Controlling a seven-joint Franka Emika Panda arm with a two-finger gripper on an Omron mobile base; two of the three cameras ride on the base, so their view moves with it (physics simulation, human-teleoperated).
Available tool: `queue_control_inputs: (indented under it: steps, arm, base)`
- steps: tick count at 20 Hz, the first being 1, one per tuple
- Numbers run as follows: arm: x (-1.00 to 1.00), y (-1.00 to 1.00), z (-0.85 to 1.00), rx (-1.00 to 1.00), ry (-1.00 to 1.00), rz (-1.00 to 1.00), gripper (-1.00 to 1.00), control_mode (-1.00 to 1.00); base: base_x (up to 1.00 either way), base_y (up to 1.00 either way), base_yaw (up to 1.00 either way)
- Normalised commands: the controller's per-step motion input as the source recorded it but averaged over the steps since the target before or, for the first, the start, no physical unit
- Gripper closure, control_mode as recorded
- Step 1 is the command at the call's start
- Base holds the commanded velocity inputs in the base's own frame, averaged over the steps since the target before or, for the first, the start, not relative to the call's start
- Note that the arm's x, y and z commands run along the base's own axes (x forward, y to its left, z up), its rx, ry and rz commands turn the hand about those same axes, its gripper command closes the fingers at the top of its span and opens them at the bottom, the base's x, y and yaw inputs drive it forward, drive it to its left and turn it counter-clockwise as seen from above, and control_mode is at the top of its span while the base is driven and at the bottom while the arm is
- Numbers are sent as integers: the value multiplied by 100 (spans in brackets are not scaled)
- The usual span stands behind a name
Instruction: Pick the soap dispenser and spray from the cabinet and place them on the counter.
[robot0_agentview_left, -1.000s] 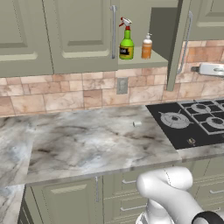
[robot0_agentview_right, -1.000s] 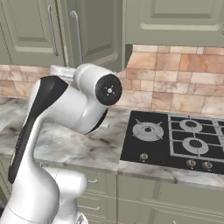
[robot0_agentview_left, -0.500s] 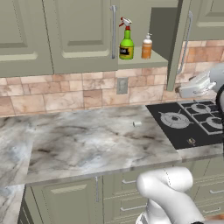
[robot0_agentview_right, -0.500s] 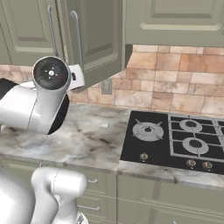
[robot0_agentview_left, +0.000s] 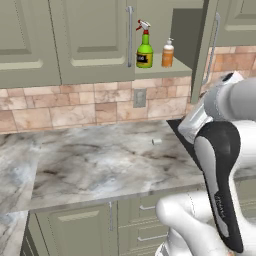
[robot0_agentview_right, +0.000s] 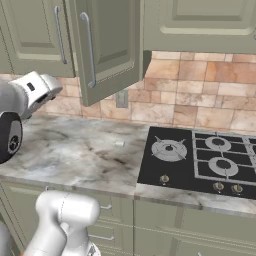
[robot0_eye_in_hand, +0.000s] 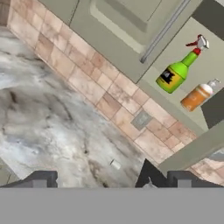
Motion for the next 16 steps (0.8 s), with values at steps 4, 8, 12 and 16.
queue_control_inputs:
  steps: [4, 8, 12, 16]
  arm:
    - [15, 37, -14, -40, -20, -21, -100, -100]
    - [40, 18, -8, -34, -12, -29, -100, -100]
    - [61, 0, -3, -24, 0, -32, -100, -100]
    - [65, 0, -2, -20, 5, -33, -100, -100]
  base:
    - [0, 0, 0]
    - [0, 0, 0]
    - [0, 0, 0]
    - [0, 0, 0]
